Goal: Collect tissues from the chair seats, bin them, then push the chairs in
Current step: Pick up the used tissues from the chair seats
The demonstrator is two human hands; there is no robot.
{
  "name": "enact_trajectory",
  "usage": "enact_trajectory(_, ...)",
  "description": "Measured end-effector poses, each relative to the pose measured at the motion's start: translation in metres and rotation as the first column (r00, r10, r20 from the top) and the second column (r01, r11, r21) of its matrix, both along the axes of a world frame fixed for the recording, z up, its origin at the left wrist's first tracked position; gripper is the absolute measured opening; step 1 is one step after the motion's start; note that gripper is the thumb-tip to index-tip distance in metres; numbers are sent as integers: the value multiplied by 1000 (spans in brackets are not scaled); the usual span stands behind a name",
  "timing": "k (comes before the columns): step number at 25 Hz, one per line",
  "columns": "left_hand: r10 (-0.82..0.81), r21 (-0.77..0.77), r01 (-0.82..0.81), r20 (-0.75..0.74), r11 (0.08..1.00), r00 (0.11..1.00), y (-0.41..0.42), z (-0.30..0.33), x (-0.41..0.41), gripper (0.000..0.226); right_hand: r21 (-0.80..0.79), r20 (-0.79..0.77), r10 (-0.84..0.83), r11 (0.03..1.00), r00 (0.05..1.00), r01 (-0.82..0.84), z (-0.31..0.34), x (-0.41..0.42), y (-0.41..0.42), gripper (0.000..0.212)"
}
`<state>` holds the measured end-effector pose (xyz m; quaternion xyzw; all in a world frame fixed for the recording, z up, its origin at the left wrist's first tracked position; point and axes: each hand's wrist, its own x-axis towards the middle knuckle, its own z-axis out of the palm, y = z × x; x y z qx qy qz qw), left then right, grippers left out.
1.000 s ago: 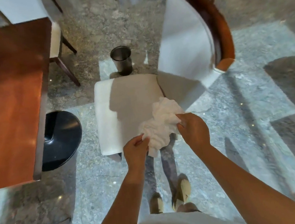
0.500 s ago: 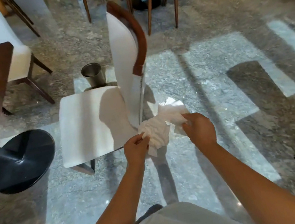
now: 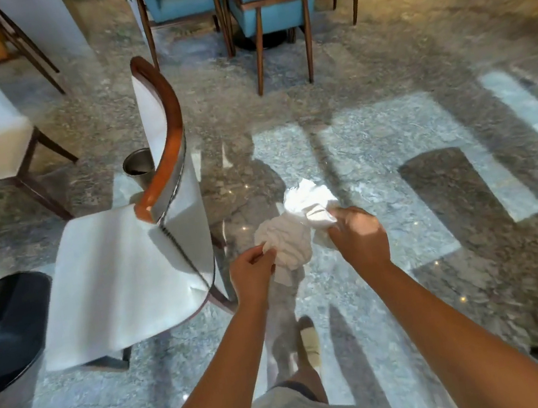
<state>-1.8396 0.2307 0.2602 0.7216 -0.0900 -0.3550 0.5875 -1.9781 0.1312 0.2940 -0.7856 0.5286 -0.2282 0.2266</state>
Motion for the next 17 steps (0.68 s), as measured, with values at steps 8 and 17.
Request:
enact_trajectory(8, 89, -27, -90, -35, 996, 995, -200, 24, 57, 21, -18, -102, 116, 993, 988, -119, 27, 60, -204, 27)
enact_trajectory(17, 360, -54, -364, -73, 930, 930, -383, 11, 134, 22, 8, -87, 384, 923, 919, -385, 18, 168, -417, 35)
